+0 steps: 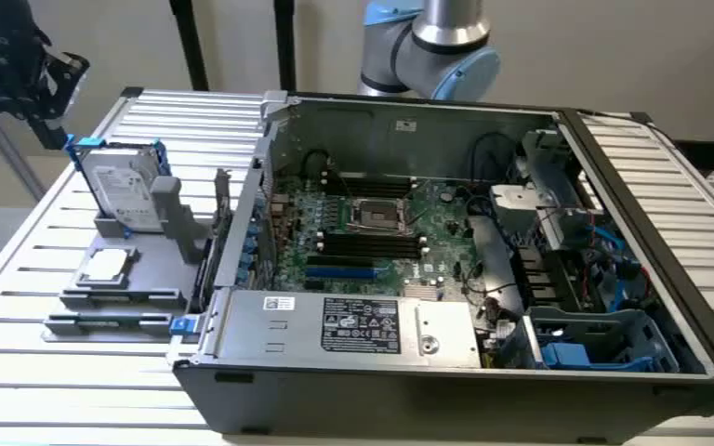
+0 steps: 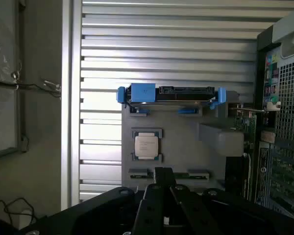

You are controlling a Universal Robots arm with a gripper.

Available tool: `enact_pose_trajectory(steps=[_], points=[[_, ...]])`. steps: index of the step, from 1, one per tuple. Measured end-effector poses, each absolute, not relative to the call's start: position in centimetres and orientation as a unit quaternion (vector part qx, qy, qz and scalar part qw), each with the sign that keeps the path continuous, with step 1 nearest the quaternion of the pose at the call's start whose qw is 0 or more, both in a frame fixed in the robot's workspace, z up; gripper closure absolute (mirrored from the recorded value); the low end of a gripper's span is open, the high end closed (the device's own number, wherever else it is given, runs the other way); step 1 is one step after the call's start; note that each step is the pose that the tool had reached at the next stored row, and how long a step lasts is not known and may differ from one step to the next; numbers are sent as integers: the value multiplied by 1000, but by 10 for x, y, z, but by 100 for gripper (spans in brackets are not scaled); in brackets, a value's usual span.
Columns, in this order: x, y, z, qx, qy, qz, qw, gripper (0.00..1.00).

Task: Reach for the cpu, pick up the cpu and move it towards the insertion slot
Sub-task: 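Pick up the cpu and move it towards the insertion slot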

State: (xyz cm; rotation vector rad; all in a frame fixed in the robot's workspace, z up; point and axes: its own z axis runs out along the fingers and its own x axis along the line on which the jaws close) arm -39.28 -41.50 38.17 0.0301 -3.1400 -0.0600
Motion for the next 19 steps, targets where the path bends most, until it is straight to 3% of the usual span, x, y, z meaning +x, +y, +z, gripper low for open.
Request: enact_pose_trajectory(steps=[19], points=[[-403,-415,380,10,-1000,-19,0,89]])
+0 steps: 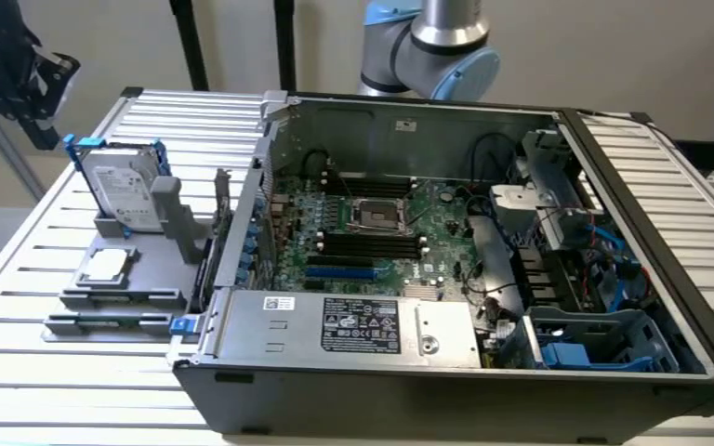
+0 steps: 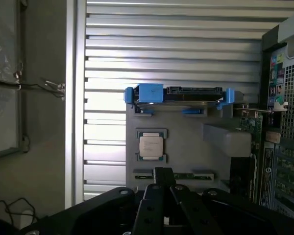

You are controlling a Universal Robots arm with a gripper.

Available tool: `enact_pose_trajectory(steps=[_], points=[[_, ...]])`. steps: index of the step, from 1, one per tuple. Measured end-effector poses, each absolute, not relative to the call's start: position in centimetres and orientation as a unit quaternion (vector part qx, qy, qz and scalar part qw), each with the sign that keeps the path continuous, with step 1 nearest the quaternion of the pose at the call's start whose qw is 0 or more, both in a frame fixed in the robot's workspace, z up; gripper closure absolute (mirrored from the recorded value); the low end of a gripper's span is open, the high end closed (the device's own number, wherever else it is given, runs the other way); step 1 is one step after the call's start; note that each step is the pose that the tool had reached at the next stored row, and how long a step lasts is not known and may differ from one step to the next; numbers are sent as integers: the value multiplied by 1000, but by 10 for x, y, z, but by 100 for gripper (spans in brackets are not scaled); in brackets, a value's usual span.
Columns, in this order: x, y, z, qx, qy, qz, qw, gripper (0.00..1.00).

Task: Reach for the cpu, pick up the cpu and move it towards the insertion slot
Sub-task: 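Pick up the cpu and move it towards the insertion slot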

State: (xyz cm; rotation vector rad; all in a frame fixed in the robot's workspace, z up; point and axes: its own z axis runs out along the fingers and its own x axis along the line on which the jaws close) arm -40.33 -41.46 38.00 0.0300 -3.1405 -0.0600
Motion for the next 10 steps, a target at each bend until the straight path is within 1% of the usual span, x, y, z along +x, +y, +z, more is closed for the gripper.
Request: enact_pose_trajectory(steps=[6,8,10], points=[[-412,-414,376,10,-1000,-19,0,89],[-412,-414,376,10,-1000,-19,0,88],[-412,-414,376,10,-1000,-19,0,76]])
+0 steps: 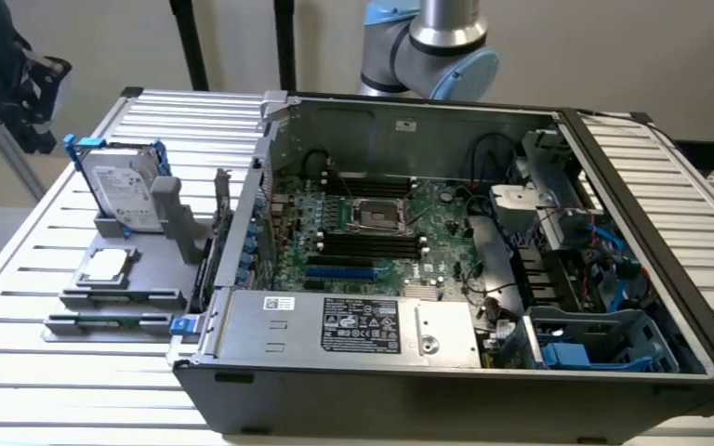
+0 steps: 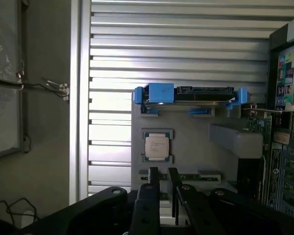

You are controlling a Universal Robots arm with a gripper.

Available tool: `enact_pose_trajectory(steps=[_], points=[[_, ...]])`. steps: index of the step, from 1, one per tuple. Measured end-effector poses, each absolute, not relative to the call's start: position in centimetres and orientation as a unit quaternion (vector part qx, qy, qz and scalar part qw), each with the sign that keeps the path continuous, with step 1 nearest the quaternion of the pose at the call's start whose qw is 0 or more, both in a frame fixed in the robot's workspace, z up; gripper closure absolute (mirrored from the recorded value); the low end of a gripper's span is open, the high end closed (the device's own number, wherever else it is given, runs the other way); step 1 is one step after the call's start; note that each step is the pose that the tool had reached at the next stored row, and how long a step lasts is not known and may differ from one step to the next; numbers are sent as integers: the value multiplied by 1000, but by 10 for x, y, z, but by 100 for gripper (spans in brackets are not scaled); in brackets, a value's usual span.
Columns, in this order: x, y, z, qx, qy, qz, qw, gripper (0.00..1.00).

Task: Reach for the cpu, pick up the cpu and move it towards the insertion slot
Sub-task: 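Pick up the cpu and move it towards the insertion slot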

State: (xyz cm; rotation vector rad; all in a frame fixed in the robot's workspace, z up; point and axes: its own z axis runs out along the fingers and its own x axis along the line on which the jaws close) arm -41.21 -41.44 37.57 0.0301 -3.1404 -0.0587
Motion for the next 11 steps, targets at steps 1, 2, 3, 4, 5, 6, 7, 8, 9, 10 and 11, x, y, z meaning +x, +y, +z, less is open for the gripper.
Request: enact_pose_trajectory(steps=[1,2,3,4,5,6,7,8,9,10,11], points=[[-412,-414,376,10,-1000,-19,0,76],[-412,-414,376,10,-1000,-19,0,70],[-412,-414,376,10,-1000,-19,0,64],[-412,-414,376,10,-1000,-19,0,58],[-412,-414,376,10,-1000,-19,0,58],[-412,-414,375,10,-1000,-19,0,53],[-412,-414,375,10,-1000,-19,0,53],[-412,-414,374,10,-1000,-19,0,47],[-412,-414,373,10,-1000,-19,0,41],[-412,-414,371,10,-1000,-19,0,41],[-412,-414,369,9,-1000,-19,0,35]])
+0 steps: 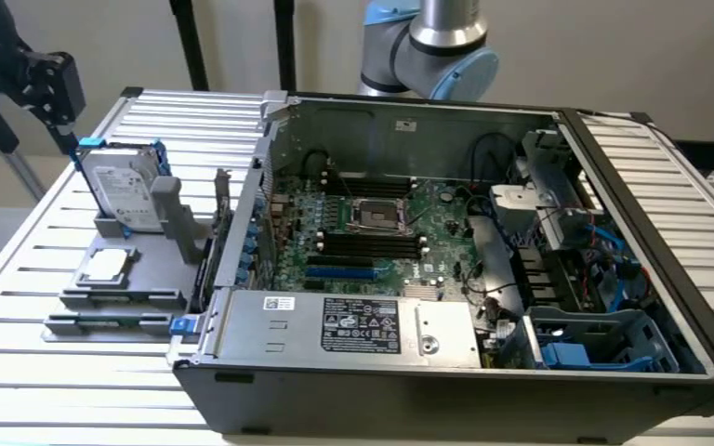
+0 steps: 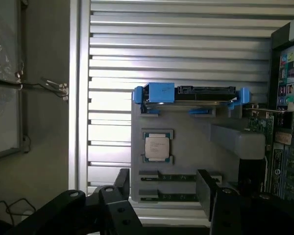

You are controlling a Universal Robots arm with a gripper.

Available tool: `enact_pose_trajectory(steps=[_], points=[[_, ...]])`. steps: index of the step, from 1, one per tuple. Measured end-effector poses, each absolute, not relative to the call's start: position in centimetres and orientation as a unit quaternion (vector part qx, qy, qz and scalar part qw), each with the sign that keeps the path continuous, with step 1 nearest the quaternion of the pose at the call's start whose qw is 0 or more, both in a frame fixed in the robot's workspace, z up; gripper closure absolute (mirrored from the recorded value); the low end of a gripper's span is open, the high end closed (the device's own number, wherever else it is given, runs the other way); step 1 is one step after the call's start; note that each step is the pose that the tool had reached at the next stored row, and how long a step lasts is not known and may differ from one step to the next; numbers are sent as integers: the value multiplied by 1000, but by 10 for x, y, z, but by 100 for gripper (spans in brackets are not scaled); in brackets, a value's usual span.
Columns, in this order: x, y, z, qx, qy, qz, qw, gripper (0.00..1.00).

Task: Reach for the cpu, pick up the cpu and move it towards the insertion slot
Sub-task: 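Pick up the cpu and move it towards the insertion slot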

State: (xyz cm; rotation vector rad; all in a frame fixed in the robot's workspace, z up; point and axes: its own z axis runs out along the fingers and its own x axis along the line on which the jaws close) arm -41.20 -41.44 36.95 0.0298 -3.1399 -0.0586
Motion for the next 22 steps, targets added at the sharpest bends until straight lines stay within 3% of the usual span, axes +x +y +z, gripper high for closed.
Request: enact_pose_trajectory(steps=[22], points=[[-410,-421,329,10,-1000,-19,1,35]])
